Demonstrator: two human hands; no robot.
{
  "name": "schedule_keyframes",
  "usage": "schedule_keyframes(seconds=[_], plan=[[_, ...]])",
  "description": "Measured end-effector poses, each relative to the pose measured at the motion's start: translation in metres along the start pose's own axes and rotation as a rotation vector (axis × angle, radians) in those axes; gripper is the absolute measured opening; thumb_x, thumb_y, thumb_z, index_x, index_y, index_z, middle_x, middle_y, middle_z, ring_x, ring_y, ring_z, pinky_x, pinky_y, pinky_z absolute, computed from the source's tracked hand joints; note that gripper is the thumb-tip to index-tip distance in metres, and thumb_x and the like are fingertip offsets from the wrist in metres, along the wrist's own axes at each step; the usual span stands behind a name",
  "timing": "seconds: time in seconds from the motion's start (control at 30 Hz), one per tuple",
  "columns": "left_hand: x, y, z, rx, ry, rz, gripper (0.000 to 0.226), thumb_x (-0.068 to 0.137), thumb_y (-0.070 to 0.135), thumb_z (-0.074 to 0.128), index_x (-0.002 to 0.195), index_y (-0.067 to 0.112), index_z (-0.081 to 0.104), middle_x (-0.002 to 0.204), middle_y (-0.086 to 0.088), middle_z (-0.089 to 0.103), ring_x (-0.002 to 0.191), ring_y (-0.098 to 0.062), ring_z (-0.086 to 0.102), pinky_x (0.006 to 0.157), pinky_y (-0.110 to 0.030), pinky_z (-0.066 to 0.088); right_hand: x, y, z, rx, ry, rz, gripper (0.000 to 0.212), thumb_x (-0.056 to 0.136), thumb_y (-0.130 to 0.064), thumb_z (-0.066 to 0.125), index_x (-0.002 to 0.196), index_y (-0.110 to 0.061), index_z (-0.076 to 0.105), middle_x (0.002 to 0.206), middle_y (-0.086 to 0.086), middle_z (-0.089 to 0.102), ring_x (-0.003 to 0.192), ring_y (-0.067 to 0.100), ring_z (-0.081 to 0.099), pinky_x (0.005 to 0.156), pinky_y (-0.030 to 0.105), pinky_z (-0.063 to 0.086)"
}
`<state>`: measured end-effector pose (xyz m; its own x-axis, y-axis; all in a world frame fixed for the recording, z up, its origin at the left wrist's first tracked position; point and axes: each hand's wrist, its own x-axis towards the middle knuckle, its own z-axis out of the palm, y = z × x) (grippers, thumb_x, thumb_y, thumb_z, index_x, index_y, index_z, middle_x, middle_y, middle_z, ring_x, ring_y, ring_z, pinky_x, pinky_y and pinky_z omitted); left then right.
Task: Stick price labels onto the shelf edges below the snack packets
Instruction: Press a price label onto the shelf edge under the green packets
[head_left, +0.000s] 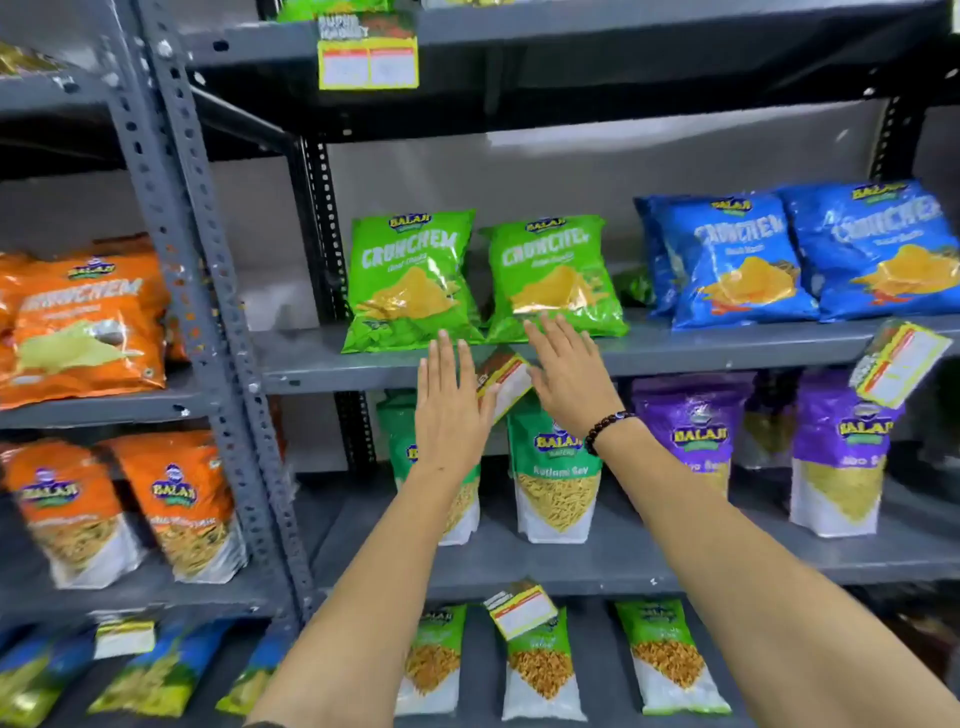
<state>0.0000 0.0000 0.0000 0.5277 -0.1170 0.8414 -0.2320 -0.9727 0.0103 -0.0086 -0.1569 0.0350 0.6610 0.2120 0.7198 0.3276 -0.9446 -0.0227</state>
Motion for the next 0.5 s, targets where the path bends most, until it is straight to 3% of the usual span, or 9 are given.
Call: schedule_keyframes(seconds=[0.1,0.2,0.5], plan=[[-0.003,-0.017,0.005,0.02,-0.059,-0.01,0.056,0.092,0.041,0.038,0.12,-0.004,0.057,0.139,-0.028,0.045,0.129,-0.04,0.044,0.101,-0.053,0.042,0.011,-0.014,0.01,0.035,-0.154,0.059,0.052,0.097,-0.017,0.042,0.143,-0.015,0.019,0.155,0.015,0.017,0.142,0.033,0.015,0.114,0.058,0.018],[-0.007,-0.026,0.017,-0.002,-0.065,0.022,0.039,0.085,0.033,0.066,0.104,-0.001,0.067,0.139,-0.03,0.044,0.129,-0.042,0.043,0.101,-0.055,0.041,0.022,-0.024,0.016,0.08,-0.222,0.111,0.05,0.096,-0.016,0.044,0.142,-0.017,0.024,0.154,0.017,0.019,0.141,0.036,0.018,0.113,0.059,0.021],[0.001,-0.03,0.03,-0.051,-0.087,-0.063,0.019,0.069,0.018,0.081,0.074,0.003,0.07,0.14,-0.031,0.042,0.13,-0.044,0.04,0.103,-0.057,0.037,0.042,-0.027,0.024,0.133,-0.165,0.212,0.035,0.095,-0.011,0.046,0.129,-0.009,0.044,0.144,0.021,0.035,0.123,0.04,0.044,0.1,0.051,0.042]])
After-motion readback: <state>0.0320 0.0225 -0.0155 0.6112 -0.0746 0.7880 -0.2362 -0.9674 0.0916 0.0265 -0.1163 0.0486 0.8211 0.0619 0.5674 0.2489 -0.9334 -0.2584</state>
